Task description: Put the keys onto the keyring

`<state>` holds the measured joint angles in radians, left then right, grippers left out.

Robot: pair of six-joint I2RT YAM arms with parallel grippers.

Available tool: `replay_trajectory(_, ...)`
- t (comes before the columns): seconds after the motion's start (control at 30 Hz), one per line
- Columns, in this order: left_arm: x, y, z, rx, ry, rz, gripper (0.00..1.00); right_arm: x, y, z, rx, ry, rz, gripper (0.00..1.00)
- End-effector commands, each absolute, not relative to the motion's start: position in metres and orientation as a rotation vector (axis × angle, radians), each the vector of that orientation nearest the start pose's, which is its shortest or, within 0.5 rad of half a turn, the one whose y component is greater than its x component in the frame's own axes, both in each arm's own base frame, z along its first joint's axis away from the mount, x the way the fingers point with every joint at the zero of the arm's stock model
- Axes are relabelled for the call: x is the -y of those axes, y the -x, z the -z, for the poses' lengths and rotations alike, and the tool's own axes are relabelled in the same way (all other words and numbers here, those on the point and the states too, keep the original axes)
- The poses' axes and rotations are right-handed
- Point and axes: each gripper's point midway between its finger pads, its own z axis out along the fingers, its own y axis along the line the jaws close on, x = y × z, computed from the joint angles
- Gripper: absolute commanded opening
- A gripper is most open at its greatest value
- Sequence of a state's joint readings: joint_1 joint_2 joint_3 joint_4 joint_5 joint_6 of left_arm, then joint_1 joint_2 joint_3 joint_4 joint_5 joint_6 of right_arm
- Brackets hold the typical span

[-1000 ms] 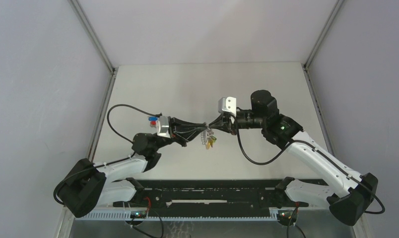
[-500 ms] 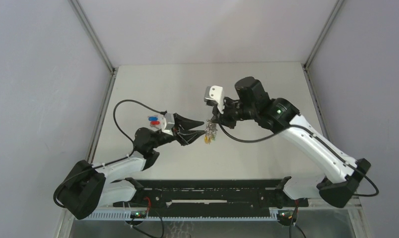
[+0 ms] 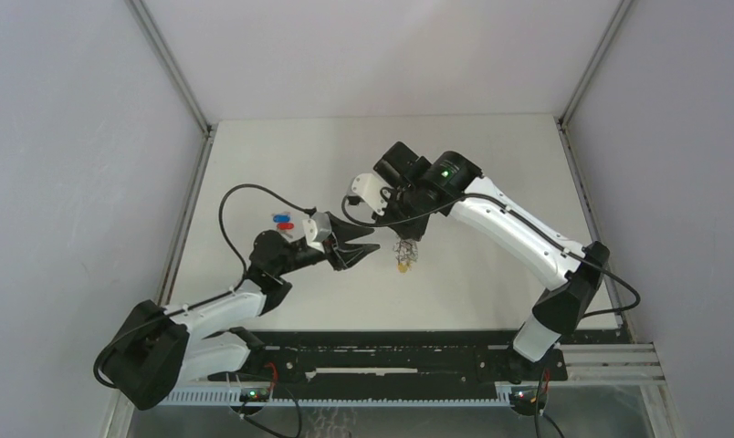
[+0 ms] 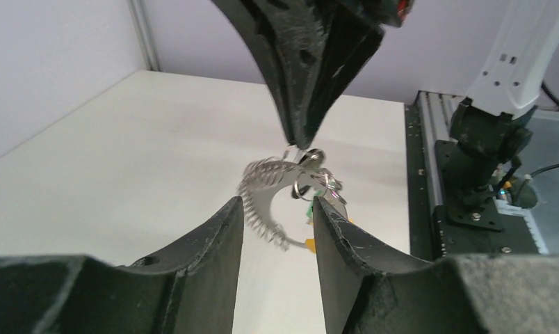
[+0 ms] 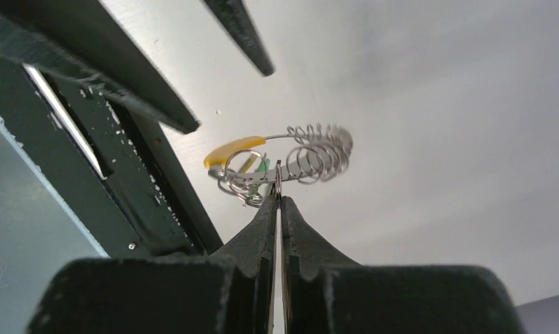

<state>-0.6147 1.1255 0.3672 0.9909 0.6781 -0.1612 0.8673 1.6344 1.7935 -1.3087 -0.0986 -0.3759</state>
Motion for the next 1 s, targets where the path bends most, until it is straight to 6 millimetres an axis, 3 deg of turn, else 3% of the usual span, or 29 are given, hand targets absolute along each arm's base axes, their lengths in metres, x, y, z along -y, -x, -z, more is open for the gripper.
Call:
replay_trajectory(0.0, 0.286, -0.219, -0.240, -1.149, -0.866, 1.024, 0.46, -0.255, -0.204, -0.249, -2.230, 1.648, -0.265, 0.00)
replay_trajectory(0.27, 0.297, -0.201, -0.257, -1.028, -0.838, 1.216, 0.45, -0.266, -0.195, -0.249, -2.196, 1.720, -0.340, 0.00)
replay_trajectory(0.4, 0.301, -0.195, -0.259, -1.005, -0.871, 1.233, 0.43, -0.267, -0.193, -0.251, -2.171, 1.737, -0.347, 0.00)
replay_trajectory(0.53, 0.303, -0.192, -0.261, -0.997, -0.896, 1.251, 0.34, -0.269, -0.192, -0.250, -2.149, 1.758, -0.340, 0.00)
replay_trajectory(0.73, 0.311, -0.186, -0.260, -0.992, -0.939, 1.290, 0.33, -0.271, -0.191, -0.252, -2.119, 1.780, -0.350, 0.00)
replay_trajectory(0.97, 0.317, -0.185, -0.260, -0.991, -0.955, 1.310, 0.25, -0.275, -0.188, -0.253, -2.083, 1.809, -0.357, 0.00)
